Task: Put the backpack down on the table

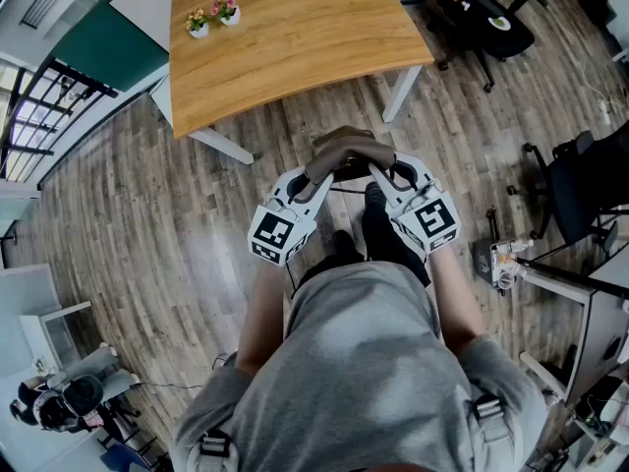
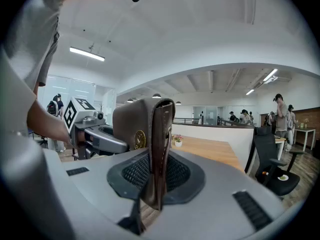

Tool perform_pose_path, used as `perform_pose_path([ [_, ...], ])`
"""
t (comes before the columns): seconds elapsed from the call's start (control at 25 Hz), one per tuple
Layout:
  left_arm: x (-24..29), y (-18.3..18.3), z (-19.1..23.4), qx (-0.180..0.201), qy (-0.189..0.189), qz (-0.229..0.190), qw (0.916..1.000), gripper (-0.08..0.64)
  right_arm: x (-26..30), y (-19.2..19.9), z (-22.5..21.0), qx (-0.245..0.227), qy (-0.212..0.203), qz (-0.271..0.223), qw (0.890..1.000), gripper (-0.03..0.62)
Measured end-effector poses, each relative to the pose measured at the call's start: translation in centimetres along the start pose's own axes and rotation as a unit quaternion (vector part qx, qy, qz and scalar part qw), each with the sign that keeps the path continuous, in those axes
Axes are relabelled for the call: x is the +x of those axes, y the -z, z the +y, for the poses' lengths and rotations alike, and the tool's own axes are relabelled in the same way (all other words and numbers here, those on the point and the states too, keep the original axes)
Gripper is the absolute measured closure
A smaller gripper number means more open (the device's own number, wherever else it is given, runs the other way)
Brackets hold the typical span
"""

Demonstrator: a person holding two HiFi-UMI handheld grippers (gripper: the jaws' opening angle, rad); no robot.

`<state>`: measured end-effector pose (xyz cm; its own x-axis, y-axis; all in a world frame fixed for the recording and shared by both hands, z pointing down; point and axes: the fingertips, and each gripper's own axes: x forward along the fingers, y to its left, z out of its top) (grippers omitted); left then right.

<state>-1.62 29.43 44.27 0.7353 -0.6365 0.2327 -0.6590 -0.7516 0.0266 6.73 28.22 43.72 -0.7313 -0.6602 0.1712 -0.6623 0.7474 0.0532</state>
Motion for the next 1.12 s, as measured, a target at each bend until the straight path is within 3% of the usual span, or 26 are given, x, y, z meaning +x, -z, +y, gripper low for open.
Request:
perform_pose_path([
  [1.12,-4.0,0.8,0.6,0.01,-0.016,0.011,0.9998,0.497,1.3,-0.5,3.6,-0.009,-0.023,0.009,1.0,0.522],
])
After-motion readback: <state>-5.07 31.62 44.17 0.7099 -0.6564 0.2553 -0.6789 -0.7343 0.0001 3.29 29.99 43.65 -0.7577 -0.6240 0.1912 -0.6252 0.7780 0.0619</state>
